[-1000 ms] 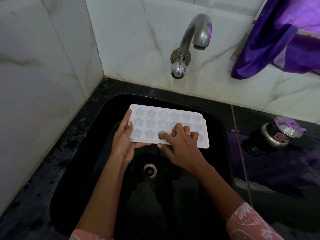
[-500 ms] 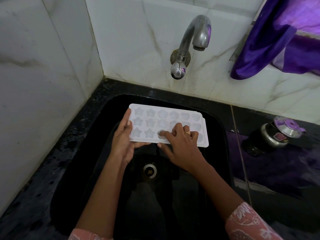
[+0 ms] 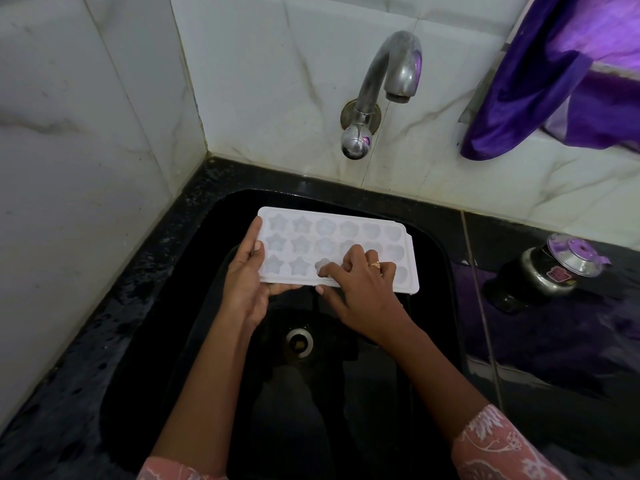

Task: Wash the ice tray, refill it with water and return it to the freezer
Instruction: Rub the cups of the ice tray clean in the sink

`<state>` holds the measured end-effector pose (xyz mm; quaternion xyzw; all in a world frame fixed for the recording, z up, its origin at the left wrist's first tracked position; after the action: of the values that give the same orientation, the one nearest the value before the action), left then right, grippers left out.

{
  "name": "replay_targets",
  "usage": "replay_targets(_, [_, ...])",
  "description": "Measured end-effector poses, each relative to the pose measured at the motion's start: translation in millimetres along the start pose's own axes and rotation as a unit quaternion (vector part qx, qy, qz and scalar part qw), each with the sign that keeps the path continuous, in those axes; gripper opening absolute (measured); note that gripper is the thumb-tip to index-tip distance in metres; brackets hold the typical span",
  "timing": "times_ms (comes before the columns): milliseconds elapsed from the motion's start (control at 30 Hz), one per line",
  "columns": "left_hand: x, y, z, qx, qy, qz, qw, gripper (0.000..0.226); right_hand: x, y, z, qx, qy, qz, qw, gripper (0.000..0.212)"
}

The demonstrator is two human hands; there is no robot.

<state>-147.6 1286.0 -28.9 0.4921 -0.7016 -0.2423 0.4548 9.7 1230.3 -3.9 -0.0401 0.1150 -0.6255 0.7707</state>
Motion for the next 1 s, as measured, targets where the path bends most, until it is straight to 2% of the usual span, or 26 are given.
replay_targets(133, [0,0,0,0.000,0.004,-0.002,1.000,0.035,-1,-3,2,0.008,0.007,-0.014,1.000,0.043])
replay_targets(300, [1,-1,-2,0.006,-0.001,-0.003,1.000,0.037,-7,-15,4,0.020,0.009,0.027,0.999,0.056])
replay_targets(633, [0,-4,-1,0.007,0.005,0.002,1.000,0.035,-14,-19,-1,0.056,0.033,0.067,0.996,0.047])
replay_targets(867, [1,-3,-3,0.018,-0.002,0.001,1.000,0.036,-17,-21,-3,0.059,0.013,0.058,0.996,0.048])
replay_targets(1000, [0,-3,-2,0.013,-0.001,0.002,1.000,0.036,-19,-20,-1,0.052,0.021,0.046,0.997,0.038])
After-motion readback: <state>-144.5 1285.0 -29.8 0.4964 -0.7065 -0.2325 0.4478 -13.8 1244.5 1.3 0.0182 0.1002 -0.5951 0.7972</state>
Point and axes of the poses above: each hand's wrist, its own x-axis away from the middle knuckle, its own z-axis out of the back of the hand, y = z × x, the point moved 2 cm from there along -x, towards the middle knuckle, and after that the axes turned 4 degrees about z, right-handed, at the moved point
